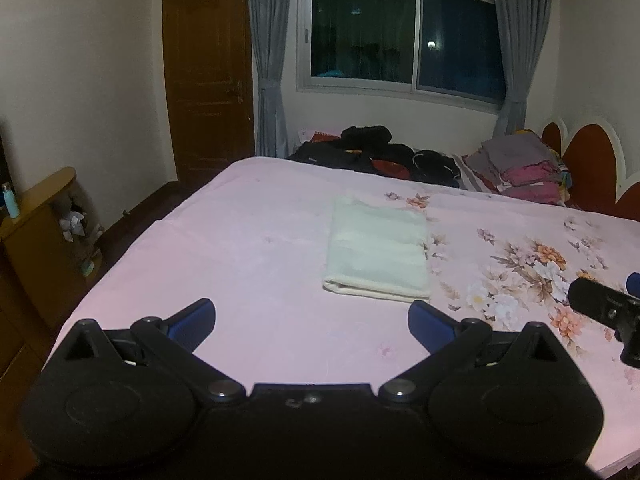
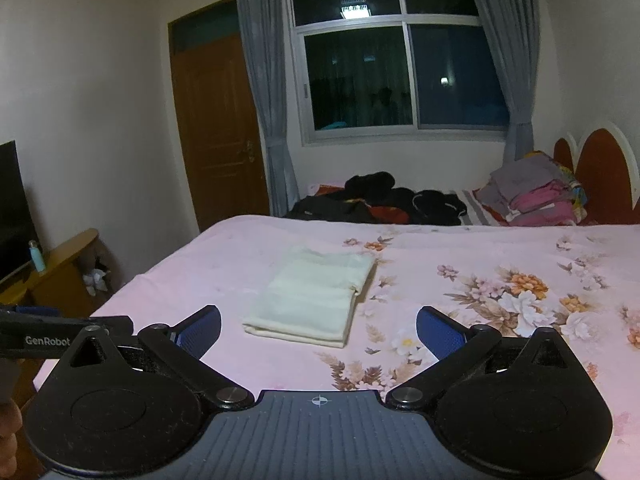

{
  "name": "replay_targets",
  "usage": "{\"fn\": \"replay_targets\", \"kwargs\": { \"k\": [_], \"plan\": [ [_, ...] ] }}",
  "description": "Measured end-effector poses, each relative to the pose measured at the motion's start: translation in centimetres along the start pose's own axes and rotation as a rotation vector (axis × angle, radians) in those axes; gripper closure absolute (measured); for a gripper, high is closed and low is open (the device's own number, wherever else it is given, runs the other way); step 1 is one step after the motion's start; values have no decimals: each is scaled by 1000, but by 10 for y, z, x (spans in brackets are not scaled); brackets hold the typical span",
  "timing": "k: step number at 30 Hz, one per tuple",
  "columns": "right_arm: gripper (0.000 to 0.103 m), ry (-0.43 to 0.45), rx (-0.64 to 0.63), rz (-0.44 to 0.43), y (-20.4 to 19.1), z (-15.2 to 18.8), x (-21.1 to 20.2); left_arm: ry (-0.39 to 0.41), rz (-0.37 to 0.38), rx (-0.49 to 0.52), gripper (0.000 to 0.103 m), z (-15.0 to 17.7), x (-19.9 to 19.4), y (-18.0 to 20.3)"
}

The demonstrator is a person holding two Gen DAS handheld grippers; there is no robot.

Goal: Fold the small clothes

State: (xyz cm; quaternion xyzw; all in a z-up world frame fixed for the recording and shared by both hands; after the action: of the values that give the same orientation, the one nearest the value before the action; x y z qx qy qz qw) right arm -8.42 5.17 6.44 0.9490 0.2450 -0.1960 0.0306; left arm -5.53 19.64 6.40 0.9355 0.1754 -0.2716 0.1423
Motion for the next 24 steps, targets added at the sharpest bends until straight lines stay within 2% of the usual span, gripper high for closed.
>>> {"fn": "replay_targets", "kwargs": {
  "k": [24],
  "plan": [
    [0, 6, 14, -14, 9, 1, -2, 8, 4, 19, 0, 3, -3, 14]
  ]
}}
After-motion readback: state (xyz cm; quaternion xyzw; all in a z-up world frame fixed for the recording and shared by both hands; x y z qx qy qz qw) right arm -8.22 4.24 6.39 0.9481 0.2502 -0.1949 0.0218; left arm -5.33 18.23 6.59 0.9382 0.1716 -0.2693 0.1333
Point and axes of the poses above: each gripper's, at about its wrist camera, not at the fingertips, and x roughly the way its jaws point, y to its right, z to its underside, the point moved 1 cm from there along x, roughly the way its jaws point, and after that the axes turned 13 degrees about -x, right-handed, at the moved point
